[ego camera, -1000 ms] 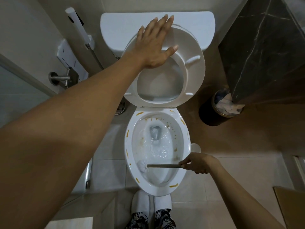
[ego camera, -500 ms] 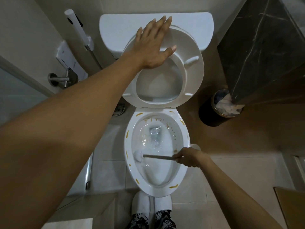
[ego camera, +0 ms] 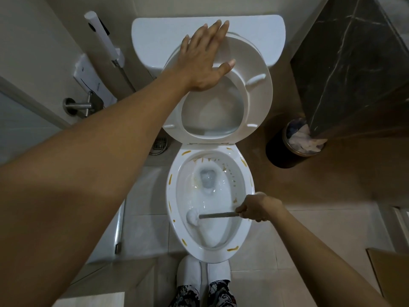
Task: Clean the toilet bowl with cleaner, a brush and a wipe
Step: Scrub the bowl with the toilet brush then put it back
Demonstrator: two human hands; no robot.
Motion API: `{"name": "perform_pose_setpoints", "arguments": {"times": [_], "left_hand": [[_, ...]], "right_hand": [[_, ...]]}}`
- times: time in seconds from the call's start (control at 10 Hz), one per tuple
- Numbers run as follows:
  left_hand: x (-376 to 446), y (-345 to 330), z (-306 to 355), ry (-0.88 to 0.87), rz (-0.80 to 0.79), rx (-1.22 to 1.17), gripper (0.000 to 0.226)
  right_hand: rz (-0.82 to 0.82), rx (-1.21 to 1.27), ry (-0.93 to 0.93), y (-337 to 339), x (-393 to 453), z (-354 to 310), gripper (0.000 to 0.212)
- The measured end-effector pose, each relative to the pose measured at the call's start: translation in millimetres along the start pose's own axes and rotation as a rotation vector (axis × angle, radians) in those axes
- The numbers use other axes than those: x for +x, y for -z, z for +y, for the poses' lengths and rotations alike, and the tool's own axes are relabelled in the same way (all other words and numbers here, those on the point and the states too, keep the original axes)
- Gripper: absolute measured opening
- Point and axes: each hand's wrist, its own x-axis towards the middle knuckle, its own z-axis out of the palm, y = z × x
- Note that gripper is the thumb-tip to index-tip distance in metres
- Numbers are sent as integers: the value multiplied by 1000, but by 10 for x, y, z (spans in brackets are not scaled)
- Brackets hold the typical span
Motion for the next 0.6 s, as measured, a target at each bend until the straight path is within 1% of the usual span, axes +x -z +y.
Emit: {"name": "perform_pose_setpoints", "arguments": {"times": [0.1, 0.2, 0.3, 0.4, 0.6], "left_hand": [[0, -5, -4, -3, 3, 6, 73], [8, -13, -3, -4, 9, 1, 73], [14, -15, -16, -5, 6, 5, 73], [15, -25, -17, -7, 8, 15, 74], [12, -2, -15, -2, -1, -3, 73]], "right_hand": [[-101, -76, -27, 159, -79, 123, 35], [-20, -10, -55, 92, 3, 159, 35], [0, 21, -52, 15, 26, 166, 35], [-111, -46, -67, 170, -60, 195, 34], [-81, -54, -87, 96, -2, 177, 33]]}}
